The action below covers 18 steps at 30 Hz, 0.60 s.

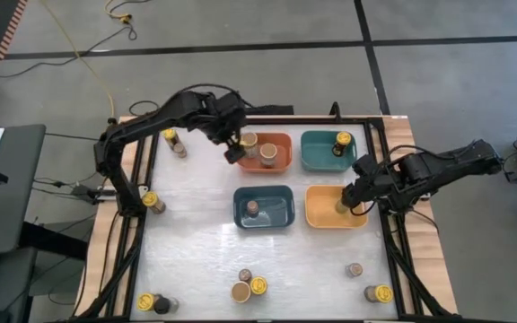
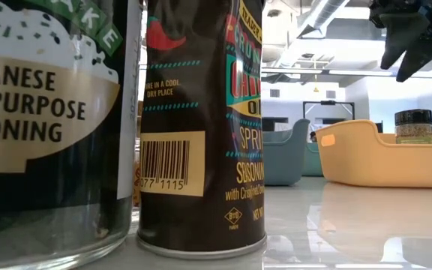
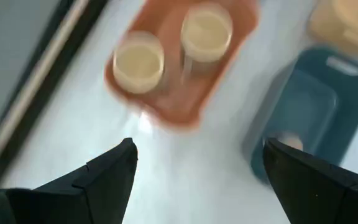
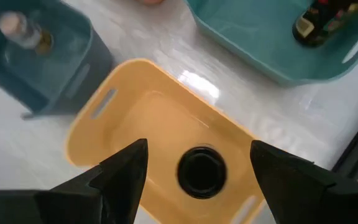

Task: Sort spices by type
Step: Put the yellow spice bottle into the green bin

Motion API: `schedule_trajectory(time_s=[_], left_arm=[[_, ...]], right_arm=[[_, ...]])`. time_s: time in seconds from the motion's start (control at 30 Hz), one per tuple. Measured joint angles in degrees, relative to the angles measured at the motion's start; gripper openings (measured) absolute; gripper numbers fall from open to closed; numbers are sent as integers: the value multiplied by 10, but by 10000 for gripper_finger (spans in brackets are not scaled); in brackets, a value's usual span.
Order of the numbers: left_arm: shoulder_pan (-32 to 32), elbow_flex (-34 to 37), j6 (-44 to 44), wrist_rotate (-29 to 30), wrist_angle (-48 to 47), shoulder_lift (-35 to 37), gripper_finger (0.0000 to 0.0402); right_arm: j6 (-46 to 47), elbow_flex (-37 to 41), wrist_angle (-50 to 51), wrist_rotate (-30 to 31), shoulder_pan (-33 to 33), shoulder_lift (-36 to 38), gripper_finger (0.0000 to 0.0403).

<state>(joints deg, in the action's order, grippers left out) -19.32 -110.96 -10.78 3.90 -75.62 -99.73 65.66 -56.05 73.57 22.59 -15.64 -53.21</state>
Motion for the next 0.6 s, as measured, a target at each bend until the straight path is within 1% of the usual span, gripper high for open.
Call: schedule_trajectory(time_s=[0.03, 0.1, 0.17, 0.23, 0.37, 0.5, 0.6], left_arm=[[4, 0, -23, -2, -26, 4, 330], [18, 3, -36, 0, -64, 10, 330], [43, 25, -39, 23, -53, 28, 330], [73, 66, -43, 39, -1, 57, 330], [134, 193, -67, 40, 142, 145, 330], [186, 336, -143, 43, 259, 229, 330], [225, 423, -192, 55, 331, 283, 330]], right_arm=[[-16, 0, 2, 0, 0, -4, 311], [-30, 0, 0, 0, 1, -6, 311], [-32, 0, -12, 1, 1, -12, 311], [-44, 0, -21, 7, 0, -13, 311], [-102, 0, -72, 18, -5, -17, 311], [-178, 0, -138, 19, -9, -25, 311], [-234, 0, -192, 20, -9, -34, 311]])
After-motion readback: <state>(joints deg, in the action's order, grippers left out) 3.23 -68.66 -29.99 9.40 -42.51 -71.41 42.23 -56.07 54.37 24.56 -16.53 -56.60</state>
